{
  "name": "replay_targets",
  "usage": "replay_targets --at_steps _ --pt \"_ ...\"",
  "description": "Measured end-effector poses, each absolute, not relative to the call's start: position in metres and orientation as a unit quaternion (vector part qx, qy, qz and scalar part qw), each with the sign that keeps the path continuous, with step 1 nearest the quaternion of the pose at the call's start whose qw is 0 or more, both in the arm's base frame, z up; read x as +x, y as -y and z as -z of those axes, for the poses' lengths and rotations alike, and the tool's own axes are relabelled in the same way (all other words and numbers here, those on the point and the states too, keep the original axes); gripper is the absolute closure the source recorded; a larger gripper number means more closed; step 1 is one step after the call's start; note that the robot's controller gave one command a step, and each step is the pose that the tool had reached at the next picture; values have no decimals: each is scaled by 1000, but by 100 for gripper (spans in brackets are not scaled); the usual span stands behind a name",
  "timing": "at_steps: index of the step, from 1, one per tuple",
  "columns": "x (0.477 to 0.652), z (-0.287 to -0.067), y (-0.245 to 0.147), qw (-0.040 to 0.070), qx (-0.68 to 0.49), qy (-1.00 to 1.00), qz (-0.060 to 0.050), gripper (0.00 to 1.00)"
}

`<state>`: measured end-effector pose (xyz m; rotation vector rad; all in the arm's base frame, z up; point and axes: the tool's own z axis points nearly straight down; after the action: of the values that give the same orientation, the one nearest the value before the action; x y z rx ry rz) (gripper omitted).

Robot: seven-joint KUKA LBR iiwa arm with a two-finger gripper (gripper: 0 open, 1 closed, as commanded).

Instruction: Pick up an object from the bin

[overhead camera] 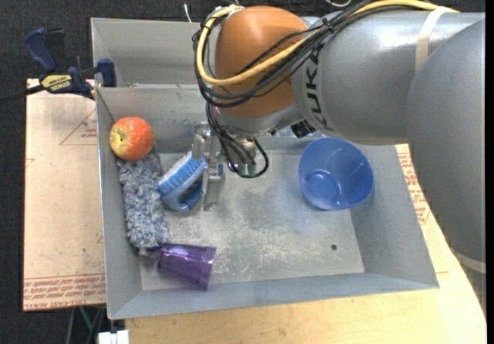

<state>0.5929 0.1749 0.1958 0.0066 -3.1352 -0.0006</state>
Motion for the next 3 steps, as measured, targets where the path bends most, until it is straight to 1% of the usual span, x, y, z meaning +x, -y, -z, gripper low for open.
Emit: replay_targets --at_steps 1,2,3 --pt "595 -201 -174 -1 0 1000 1 0" --pt "621 -105 -180 -6 130 992 2 0" --pt "616 -161 -181 -7 227 974 1 0"
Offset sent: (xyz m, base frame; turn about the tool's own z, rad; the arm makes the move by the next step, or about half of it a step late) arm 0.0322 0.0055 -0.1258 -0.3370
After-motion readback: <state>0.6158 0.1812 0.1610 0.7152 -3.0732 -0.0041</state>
